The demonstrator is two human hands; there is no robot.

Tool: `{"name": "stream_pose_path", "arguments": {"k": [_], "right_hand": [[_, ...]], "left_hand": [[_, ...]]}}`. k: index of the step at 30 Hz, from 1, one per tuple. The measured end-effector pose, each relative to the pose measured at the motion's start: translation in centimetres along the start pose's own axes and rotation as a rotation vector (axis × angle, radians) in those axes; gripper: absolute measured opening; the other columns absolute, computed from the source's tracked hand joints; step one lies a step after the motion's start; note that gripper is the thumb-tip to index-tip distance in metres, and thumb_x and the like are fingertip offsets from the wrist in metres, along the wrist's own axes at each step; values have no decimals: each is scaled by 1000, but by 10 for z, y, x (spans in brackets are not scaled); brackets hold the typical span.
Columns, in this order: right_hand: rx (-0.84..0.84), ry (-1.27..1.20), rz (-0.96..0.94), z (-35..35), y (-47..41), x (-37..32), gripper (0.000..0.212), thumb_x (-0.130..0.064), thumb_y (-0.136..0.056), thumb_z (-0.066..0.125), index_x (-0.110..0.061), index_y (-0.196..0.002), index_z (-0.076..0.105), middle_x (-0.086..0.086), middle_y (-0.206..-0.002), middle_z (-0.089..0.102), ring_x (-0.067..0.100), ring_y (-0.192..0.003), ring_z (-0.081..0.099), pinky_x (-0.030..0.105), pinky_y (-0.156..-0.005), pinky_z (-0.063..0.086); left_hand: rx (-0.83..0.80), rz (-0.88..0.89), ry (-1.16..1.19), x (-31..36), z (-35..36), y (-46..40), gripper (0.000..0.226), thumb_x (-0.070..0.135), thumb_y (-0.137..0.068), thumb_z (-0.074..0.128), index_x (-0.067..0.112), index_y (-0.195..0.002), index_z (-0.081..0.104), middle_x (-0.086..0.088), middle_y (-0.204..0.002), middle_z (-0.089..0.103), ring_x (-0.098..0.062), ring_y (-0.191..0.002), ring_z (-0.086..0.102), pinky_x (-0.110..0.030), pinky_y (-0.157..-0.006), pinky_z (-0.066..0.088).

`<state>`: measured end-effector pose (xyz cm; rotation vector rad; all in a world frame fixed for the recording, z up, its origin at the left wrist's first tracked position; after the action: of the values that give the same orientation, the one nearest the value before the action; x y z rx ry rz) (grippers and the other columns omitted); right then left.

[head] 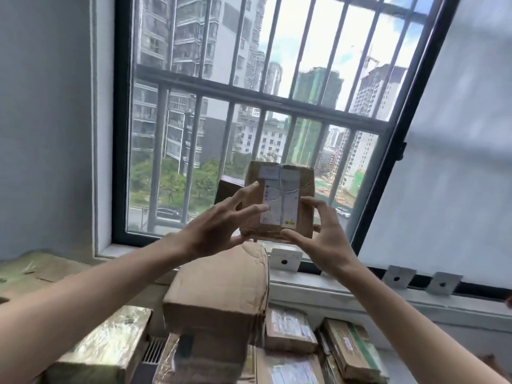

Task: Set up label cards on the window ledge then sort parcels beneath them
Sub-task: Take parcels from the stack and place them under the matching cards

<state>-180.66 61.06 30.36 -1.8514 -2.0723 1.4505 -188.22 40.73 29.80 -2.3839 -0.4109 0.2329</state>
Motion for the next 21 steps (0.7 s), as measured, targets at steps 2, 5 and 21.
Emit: {"name": "stream_pose_path", "arguments": {"k": [2, 5, 21], "right_hand": [[6, 15, 5, -12, 14, -2, 75, -35, -74, 87, -26, -136, 46, 0, -127, 46, 10, -114, 48, 11, -89, 40], [16, 17, 6, -29, 34, -6, 73, -33, -74, 87, -25, -135, 47, -4, -123, 45, 7, -109, 48, 15, -91, 43], [-96, -329, 359, -145, 135, 36, 28, -7, -93, 62, -24, -116, 62, -3, -114, 72, 17, -102, 68, 31, -79, 54]], "left_hand": [[5, 9, 9, 17, -2, 1, 70, 15, -78, 82, 18, -141, 51, -18, -160, 22, -35, -113, 63, -41, -80, 59], [20, 21, 14, 43, -8, 2, 71, 14, -78, 82, 20, -142, 51, -18, -160, 24, -33, -109, 66, -41, -82, 58], [-198, -8, 39, 141, -3, -5, 131, 49, -58, 91, 39, -158, 6, -4, -165, -3, -27, -148, 20, -53, -108, 41]]}}
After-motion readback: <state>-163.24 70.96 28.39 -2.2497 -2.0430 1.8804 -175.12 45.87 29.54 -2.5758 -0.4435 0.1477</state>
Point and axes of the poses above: each hand's wrist, its own y-axis away from the middle knuckle, its own z-axis out of the palm, x = y × z, the point moved 5 cm from there along -y, towards the middle knuckle
